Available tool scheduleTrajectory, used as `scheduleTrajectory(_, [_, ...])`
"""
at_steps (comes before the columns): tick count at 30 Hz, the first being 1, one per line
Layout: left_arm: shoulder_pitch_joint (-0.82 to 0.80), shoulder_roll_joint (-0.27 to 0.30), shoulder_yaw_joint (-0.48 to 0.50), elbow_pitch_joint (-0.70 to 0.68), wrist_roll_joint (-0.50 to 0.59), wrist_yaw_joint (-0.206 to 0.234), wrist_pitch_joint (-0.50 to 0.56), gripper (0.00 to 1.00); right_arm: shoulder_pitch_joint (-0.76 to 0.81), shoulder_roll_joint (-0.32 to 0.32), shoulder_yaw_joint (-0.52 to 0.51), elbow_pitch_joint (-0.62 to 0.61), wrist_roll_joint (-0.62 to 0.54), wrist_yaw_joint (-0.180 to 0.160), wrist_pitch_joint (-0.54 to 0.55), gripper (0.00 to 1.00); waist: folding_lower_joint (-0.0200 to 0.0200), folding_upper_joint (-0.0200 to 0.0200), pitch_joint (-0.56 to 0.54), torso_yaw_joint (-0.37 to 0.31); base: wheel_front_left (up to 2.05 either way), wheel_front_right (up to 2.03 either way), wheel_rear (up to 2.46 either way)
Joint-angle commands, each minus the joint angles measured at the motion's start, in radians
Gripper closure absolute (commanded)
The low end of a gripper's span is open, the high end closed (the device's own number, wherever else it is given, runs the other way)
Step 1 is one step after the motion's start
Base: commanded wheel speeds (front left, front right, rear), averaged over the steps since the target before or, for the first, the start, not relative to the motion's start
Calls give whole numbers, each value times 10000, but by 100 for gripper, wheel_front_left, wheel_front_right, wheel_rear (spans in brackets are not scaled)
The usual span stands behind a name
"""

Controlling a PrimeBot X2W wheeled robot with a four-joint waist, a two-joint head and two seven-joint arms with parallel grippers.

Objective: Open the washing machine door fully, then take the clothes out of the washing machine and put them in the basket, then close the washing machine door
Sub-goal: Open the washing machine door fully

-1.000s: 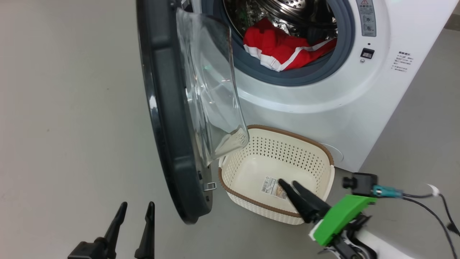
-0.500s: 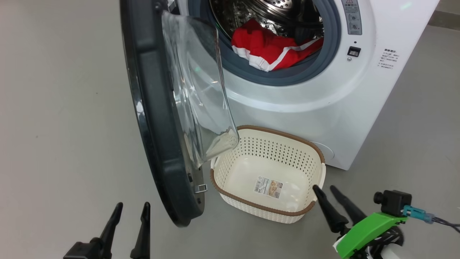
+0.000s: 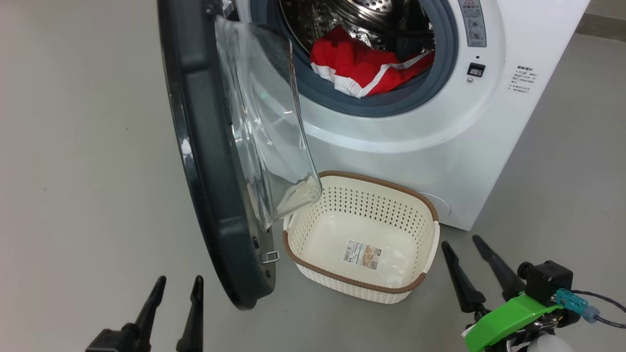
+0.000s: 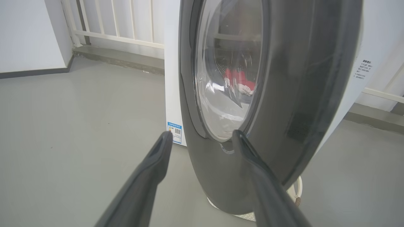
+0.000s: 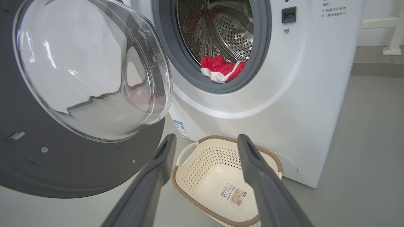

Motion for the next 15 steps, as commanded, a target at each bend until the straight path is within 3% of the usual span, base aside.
scheduleTrajectory(1, [-324,112,369,-202,84,-28,-122,0,18,30,-8,-412,-381,75,-137,0,0,0,2,1,0,0,0])
scheduleTrajectory(6, [-350,112,358,-238,121,-37,-122,0,273,380,-713,-1015,-1765,75,-137,0,0,0,24,23,0,0,0])
scheduleTrajectory(15, [-317,112,330,-244,112,-9,-122,0,566,660,-944,-1037,-2324,75,-137,0,0,0,30,53,0,0,0])
